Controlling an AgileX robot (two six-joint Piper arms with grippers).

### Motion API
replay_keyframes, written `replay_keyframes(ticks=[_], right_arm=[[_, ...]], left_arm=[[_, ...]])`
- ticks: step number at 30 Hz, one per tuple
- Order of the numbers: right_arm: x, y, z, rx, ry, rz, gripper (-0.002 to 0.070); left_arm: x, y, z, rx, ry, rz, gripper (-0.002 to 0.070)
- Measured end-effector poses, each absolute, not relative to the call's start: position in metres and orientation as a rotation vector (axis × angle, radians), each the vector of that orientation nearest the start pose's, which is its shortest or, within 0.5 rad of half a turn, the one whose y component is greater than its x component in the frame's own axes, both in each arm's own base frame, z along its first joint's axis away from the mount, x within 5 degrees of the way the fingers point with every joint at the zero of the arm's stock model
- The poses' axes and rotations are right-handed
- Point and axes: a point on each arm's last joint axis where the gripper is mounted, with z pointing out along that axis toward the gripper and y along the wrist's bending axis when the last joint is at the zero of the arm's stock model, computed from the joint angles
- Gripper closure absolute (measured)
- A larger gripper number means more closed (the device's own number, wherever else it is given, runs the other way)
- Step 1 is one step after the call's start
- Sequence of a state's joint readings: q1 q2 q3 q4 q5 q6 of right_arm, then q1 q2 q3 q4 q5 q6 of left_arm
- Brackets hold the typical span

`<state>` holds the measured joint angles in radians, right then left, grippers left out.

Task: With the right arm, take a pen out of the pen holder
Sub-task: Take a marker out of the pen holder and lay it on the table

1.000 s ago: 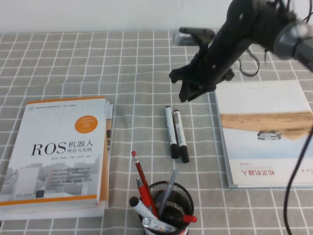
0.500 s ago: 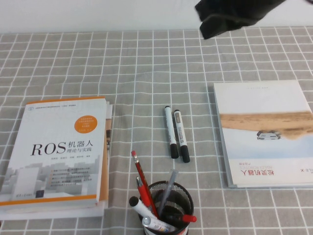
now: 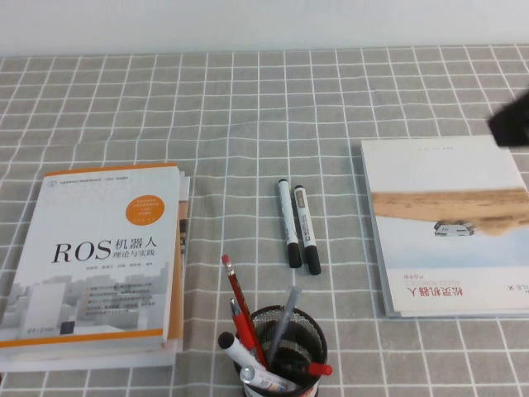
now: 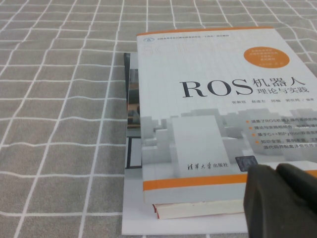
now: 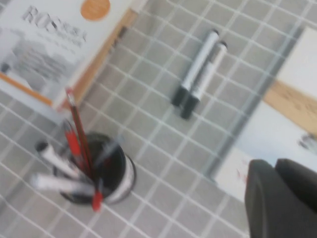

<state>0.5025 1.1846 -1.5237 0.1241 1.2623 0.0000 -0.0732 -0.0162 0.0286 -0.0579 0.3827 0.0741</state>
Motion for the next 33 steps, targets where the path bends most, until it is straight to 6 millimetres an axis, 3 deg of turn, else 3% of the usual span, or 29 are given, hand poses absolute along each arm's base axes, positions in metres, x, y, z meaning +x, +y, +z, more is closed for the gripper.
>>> replay_keyframes(ticks=[9,13,18,25,29,33], right_arm=[[0.133,0.077,0.422,-0.606,2.356,0.281,0.0688],[0.117,0.054,0.388,-0.471,2.217,0.245,0.0688],[0.098,0.027,0.32,-0.292,2.091,0.159,0.0689],[0.077,0.009,0.233,-0.101,1.881,0.09,0.0689],[0.066,0.005,0.202,-0.057,1.743,0.068,0.0689],[0.06,0.005,0.19,-0.047,1.681,0.068,0.0689]], left_arm=[[0.052,-0.006,0.17,0.103,1.876,-0.057,0.0678],[0.052,-0.006,0.17,0.103,1.876,-0.057,0.0678],[0.052,-0.006,0.17,0.103,1.876,-0.057,0.0678],[0.052,-0.006,0.17,0.103,1.876,-0.057,0.0678],[0.052,-0.006,0.17,0.103,1.876,-0.057,0.0678],[0.052,-0.006,0.17,0.103,1.876,-0.057,0.0678]])
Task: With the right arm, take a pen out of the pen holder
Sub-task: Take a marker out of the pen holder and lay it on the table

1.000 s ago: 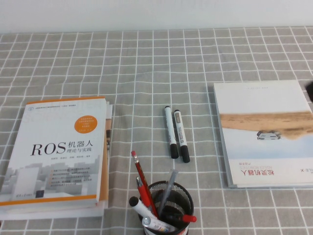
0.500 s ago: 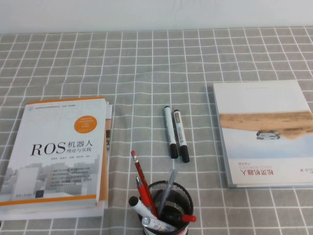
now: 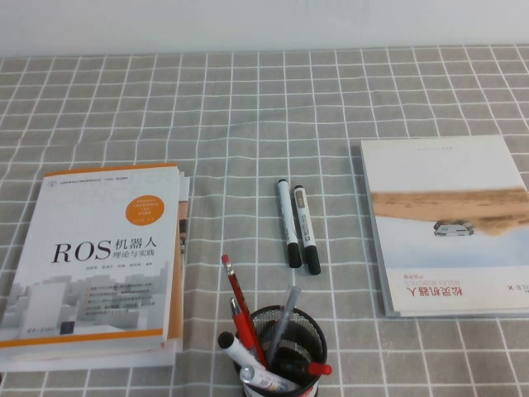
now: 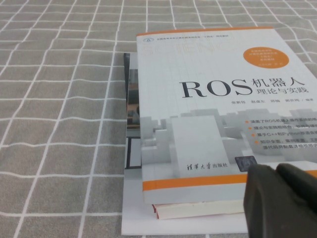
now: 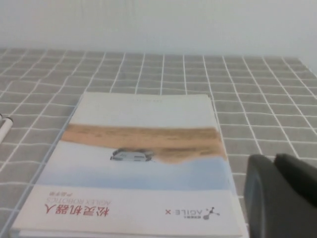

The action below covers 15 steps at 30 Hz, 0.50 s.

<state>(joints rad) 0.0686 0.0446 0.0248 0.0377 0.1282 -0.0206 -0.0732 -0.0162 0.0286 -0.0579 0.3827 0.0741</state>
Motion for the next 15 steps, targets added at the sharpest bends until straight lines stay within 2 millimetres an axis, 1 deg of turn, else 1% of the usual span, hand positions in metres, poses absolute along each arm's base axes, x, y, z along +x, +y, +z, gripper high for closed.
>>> replay_keyframes(ticks=[2,11,15], right_arm=[[0.057,0.005,0.19,-0.04,1.668,0.079,0.0689],[0.053,0.005,0.173,-0.031,1.851,0.091,0.0689],[0.052,0.005,0.17,-0.033,1.883,0.091,0.0689]], left_arm=[[0.052,-0.006,0.17,0.103,1.876,-0.057,0.0678],[0.052,-0.006,0.17,0.103,1.876,-0.057,0.0678],[0.052,-0.006,0.17,0.103,1.876,-0.057,0.0678]])
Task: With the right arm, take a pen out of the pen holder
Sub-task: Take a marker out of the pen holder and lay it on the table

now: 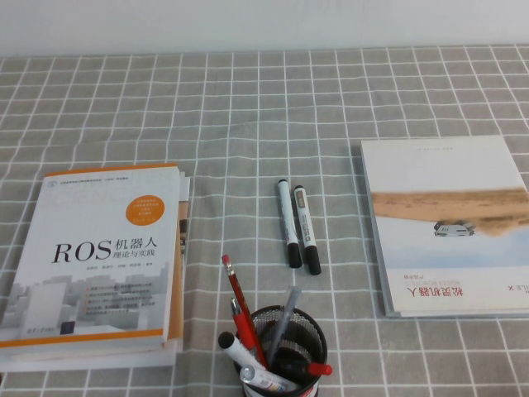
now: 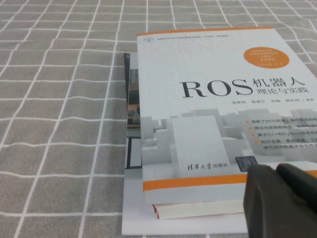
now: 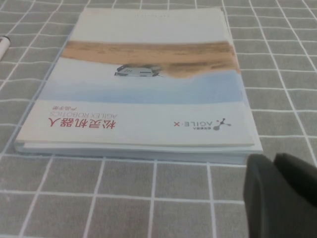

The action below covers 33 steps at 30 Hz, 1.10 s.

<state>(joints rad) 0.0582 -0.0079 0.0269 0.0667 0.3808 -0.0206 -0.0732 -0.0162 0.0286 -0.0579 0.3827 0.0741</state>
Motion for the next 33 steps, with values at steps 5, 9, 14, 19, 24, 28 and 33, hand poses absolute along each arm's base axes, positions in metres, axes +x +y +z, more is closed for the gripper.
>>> replay_keyframes(ticks=[5,9,14,19,24,28,33], right_arm=[[0.0522,0.0053,0.1701,-0.033,1.887,0.092,0.0689],[0.0522,0.0053,0.17,-0.033,1.888,0.092,0.0689],[0.0522,0.0053,0.17,-0.033,1.888,0.092,0.0689],[0.0522,0.0055,0.17,-0.029,1.888,0.098,0.0689],[0.0522,0.0057,0.17,-0.027,1.888,0.101,0.0689],[0.0521,0.0058,0.17,-0.024,1.888,0.106,0.0689],[0.0521,0.0059,0.17,-0.023,1.888,0.109,0.0689]], left_arm=[[0.0518,-0.0058,0.1701,0.103,1.876,-0.057,0.0678],[0.0518,-0.0058,0.1701,0.103,1.876,-0.057,0.0678],[0.0518,-0.0058,0.1701,0.103,1.876,-0.057,0.0678],[0.0518,-0.0058,0.1701,0.103,1.876,-0.057,0.0678],[0.0518,-0.0058,0.1701,0.103,1.876,-0.057,0.0678],[0.0518,-0.0058,0.1701,0.103,1.876,-0.057,0.0678],[0.0518,-0.0058,0.1701,0.103,1.876,-0.057,0.0678]])
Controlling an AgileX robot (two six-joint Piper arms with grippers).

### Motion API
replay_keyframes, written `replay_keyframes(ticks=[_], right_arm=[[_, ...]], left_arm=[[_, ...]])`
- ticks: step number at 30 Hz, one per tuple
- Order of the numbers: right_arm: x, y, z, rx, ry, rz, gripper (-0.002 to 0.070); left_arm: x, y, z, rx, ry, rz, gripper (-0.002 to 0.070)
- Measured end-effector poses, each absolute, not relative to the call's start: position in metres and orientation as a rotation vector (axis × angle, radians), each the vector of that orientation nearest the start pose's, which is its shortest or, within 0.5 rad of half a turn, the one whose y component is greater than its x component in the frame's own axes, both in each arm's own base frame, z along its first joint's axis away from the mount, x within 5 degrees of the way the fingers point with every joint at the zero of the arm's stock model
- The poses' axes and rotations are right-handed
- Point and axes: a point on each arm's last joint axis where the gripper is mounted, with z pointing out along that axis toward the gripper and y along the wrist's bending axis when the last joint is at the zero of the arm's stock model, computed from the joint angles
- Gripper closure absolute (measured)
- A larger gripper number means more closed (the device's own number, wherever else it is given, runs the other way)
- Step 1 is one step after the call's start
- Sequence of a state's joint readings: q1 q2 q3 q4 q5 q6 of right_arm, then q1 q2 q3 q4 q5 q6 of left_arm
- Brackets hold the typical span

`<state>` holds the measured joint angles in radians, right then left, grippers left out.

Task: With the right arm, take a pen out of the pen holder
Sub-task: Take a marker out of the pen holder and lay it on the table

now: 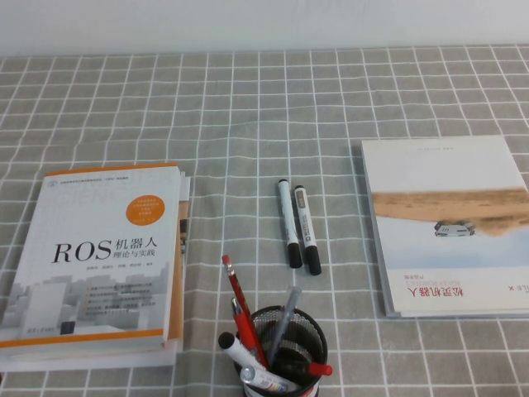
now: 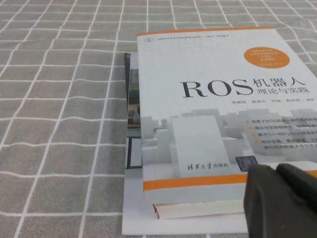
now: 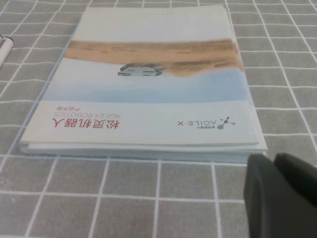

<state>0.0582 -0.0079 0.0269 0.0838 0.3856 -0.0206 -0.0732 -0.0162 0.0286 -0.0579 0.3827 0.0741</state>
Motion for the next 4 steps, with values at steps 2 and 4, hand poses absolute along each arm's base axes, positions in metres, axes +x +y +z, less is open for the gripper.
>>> replay_keyframes(ticks=[2,4], right_arm=[[0.0521,0.0059,0.17,-0.023,1.888,0.109,0.0689],[0.0521,0.006,0.1701,-0.021,1.888,0.111,0.0689]], left_arm=[[0.0518,-0.0058,0.1701,0.103,1.876,-0.057,0.0678],[0.0518,-0.0058,0.1701,0.103,1.876,-0.057,0.0678]])
